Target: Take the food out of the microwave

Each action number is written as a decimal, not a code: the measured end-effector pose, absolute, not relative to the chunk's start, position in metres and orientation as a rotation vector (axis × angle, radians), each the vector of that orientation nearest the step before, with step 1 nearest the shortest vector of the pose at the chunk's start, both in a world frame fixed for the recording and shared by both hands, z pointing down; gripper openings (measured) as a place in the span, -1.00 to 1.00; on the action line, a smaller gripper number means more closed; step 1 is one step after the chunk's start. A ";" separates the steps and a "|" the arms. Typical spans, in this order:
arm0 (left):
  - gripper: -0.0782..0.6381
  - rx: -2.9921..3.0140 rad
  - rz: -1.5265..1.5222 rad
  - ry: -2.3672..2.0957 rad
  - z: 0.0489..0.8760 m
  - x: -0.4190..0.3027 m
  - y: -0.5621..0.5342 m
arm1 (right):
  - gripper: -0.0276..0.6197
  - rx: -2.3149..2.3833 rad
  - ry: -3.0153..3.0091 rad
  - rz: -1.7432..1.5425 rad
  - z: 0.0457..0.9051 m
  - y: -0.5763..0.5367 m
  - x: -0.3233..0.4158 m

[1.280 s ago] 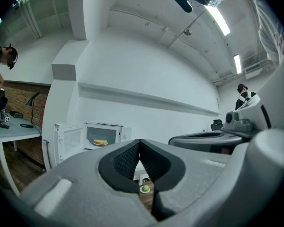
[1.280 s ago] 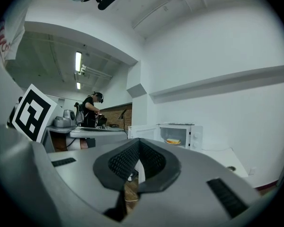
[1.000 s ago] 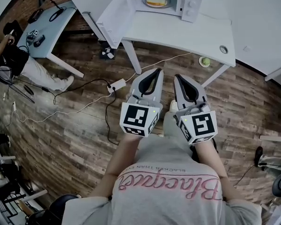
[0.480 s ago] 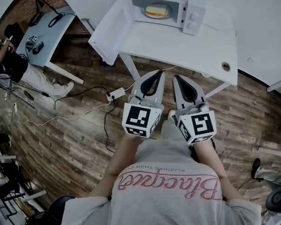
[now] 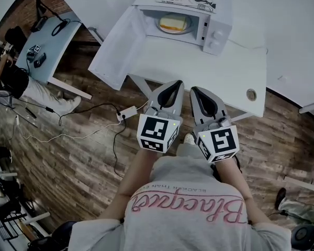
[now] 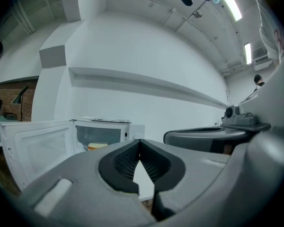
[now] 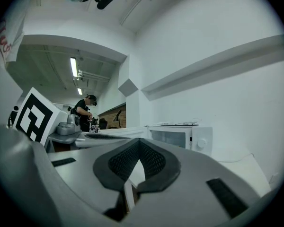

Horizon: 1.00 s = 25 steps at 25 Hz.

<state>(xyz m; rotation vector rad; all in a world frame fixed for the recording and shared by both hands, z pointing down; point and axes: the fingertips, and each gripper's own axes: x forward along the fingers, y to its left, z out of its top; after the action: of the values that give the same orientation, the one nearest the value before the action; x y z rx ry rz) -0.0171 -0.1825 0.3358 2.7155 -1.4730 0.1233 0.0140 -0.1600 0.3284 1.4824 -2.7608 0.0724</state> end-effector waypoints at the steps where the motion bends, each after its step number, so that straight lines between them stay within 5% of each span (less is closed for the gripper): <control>1: -0.76 2.714 0.123 -1.474 0.336 -0.014 -0.191 | -0.88 1.476 -2.764 0.068 0.328 -0.168 0.017; 20: -0.75 2.567 0.118 -1.495 0.362 0.012 -0.291 | -0.88 1.351 -2.767 0.106 0.348 -0.268 0.046; 25: -0.30 2.521 0.105 -1.495 0.372 0.002 -0.314 | -0.88 1.340 -2.764 0.111 0.352 -0.288 0.042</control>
<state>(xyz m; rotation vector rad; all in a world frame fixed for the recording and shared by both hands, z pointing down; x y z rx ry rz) 0.0020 -0.3140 0.3721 2.5211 -1.4947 0.1051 0.0417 -0.2884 0.3518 1.3403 -2.7635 0.1114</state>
